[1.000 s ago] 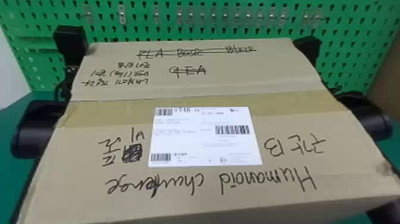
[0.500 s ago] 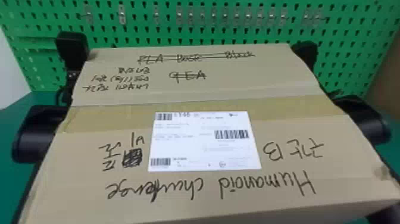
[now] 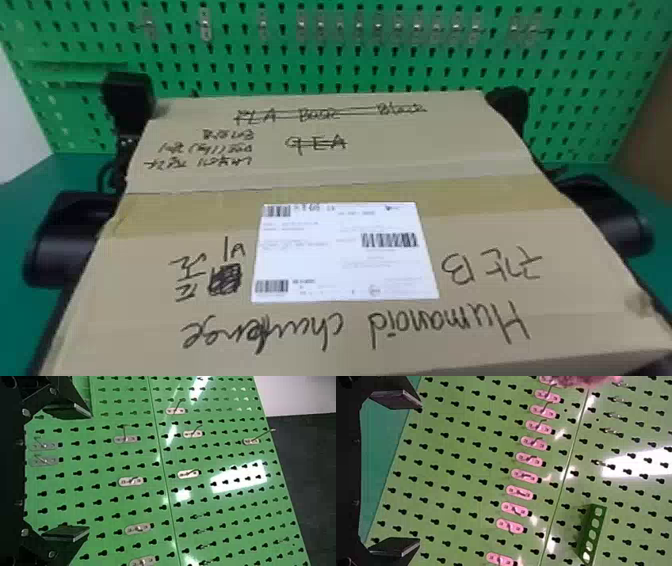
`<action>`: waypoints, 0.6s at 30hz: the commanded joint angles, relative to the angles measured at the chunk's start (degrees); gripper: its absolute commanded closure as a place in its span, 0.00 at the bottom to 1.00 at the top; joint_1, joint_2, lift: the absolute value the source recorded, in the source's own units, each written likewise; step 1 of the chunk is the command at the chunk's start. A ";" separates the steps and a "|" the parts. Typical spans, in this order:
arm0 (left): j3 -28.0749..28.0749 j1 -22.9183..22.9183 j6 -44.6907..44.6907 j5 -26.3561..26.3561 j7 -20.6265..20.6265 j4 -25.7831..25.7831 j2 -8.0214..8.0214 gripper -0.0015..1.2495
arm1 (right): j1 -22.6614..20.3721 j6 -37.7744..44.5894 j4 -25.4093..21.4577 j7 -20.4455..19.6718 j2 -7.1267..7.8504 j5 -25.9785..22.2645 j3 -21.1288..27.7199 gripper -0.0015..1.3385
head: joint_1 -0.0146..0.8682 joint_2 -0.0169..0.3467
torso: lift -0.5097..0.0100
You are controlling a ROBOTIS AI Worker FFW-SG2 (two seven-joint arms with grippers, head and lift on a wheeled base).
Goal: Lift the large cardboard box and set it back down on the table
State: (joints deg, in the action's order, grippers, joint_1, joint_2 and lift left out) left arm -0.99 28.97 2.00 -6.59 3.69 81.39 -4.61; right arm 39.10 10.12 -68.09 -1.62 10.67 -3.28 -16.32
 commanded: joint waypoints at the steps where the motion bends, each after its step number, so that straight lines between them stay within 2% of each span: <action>1: -0.07 -0.67 0.19 0.00 0.00 0.00 0.22 0.20 | -0.60 0.25 -0.03 0.04 -0.48 0.12 0.15 0.06 | 0.66 0.19 | 0.63; 18: -0.86 -2.69 0.37 0.09 0.00 0.00 0.92 0.20 | -2.01 0.43 -0.03 0.13 -0.83 0.21 -0.20 0.06 | 0.66 0.19 | 0.63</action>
State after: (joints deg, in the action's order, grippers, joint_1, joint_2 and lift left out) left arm -1.72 26.73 2.36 -6.43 3.69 81.39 -4.12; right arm 37.44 10.54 -68.09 -1.62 10.67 -3.07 -16.50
